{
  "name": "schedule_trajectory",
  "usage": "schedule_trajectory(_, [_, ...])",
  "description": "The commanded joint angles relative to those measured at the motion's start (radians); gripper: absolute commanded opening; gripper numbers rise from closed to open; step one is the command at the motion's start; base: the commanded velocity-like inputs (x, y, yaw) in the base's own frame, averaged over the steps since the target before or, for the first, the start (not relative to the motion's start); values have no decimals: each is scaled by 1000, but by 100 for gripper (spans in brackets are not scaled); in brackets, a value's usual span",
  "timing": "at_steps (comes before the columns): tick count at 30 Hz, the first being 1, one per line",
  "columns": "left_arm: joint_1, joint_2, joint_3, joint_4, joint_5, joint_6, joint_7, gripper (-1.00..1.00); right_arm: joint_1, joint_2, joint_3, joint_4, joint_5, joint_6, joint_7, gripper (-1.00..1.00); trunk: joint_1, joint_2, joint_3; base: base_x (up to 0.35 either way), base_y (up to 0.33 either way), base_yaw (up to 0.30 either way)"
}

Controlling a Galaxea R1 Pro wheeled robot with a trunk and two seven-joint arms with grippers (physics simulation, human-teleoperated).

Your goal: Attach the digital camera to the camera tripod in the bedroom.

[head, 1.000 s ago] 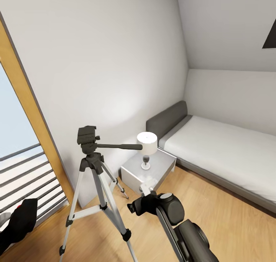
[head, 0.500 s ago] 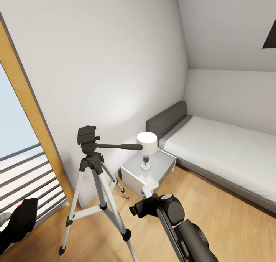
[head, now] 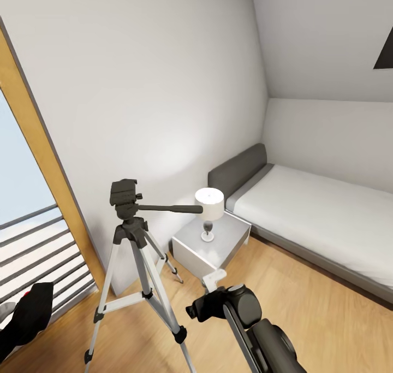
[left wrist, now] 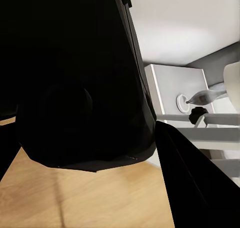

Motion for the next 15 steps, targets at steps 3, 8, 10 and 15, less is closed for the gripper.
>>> schedule_trajectory(3, [0,0,1,-1,-1,5,-6,-100,2,-8,0,7,4,4,6,100,0,-1,-1,0,0,0])
schedule_trajectory(8, [0,0,1,-1,-1,5,-6,-100,7,-57,8,15,1,4,27,100,0,-1,-1,0,0,0])
schedule_trajectory(10, [0,0,1,-1,-1,5,-7,-100,8,-90,11,16,0,4,65,100,0,-1,-1,0,0,0])
schedule_trajectory(15, [1,0,1,-1,-1,5,-8,-100,9,-149,23,19,6,4,171,100,0,-1,-1,0,0,0])
